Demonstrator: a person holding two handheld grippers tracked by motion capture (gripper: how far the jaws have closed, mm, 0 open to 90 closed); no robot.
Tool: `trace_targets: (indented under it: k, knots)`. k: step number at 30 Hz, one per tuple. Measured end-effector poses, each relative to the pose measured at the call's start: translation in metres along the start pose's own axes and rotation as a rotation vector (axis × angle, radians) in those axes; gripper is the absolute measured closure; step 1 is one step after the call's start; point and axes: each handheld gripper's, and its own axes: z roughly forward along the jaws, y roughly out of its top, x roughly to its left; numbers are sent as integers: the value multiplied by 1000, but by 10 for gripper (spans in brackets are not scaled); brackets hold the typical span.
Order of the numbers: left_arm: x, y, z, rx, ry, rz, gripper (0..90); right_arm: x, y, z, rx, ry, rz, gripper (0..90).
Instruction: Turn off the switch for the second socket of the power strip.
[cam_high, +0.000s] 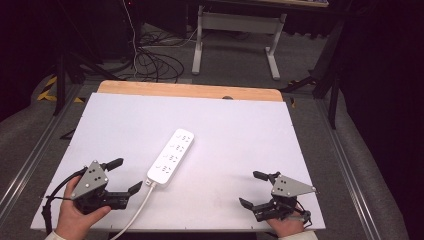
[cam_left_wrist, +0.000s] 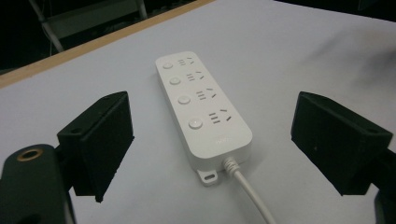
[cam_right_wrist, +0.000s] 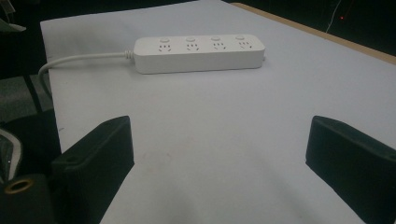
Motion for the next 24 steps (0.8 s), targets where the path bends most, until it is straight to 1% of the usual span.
trace_targets:
  k: [1,3,7,12,14,17,20,22,23,24]
  knots:
    - [1,-3,0,-4,-4,-11,139,0,0,0,3,-3,-3,84]
    - [3,-10,-1,-7,-8,-21,139,0,0,0,6,-5,-4,84]
    - [6,-22,-4,-6,6,-8,143,0,0,0,5,-5,-4,84]
    - [6,-34,-9,-11,10,7,146,0,0,0,6,-6,-6,84]
    - [6,-39,-11,-15,1,-4,149,0,0,0,8,-6,-7,84]
    - [7,-44,-13,-18,-3,-15,151,0,0,0,9,-5,-8,84]
    - [9,-49,-14,-21,-18,-58,152,0,0,0,11,-6,-8,84]
    - [10,-49,-14,-19,-25,-103,151,0,0,1,10,-5,-6,84]
    - [11,-49,-14,-14,-32,-112,151,0,0,1,10,-5,-6,84]
    - [11,-49,-14,-20,-33,-124,151,0,0,1,10,-5,-6,84]
